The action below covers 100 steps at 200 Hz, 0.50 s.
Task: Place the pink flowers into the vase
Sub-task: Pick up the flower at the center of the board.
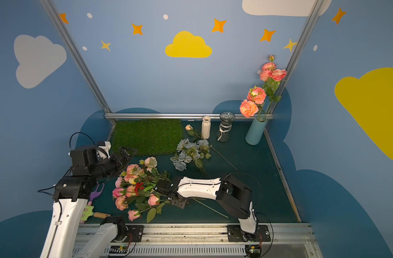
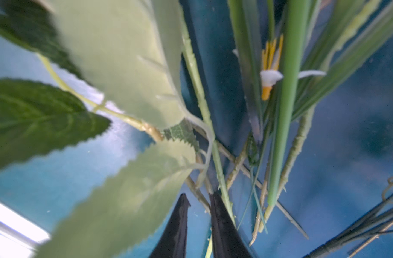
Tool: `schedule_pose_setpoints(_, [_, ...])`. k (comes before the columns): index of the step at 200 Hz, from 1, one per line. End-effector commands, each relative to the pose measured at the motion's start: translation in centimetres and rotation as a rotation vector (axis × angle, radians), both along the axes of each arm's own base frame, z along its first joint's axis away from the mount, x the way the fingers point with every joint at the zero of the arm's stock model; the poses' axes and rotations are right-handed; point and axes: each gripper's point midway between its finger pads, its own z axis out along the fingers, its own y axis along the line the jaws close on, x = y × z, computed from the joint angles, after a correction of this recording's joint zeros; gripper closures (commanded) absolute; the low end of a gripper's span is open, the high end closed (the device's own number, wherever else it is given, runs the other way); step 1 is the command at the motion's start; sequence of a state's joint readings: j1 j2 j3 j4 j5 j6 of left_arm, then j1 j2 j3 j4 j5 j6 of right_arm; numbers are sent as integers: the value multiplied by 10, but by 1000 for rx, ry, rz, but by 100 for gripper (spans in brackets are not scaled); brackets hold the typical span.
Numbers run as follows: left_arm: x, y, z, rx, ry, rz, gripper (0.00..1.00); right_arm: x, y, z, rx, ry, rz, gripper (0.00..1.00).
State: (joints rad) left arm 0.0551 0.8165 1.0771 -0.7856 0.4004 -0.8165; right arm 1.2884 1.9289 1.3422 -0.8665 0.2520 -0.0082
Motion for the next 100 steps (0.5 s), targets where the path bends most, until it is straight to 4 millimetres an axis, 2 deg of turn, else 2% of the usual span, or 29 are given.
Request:
schedule_pose_setpoints(1, [1, -1, 8, 1, -30, -10, 0, -1, -2, -9, -19, 13, 1, 79])
schedule_pose_setpoints(34, [1, -2, 9, -4, -34, -12, 0, 2, -1, -9, -14, -2, -9, 87])
schedule_pose_setpoints(74, [0, -3, 10, -7, -40, -16, 0, 13, -2, 13, -3, -84, -1, 97])
schedule_pose_setpoints(100, [0, -3, 11, -11, -45, -16, 0, 20, -4, 30, -6, -140, 7, 98])
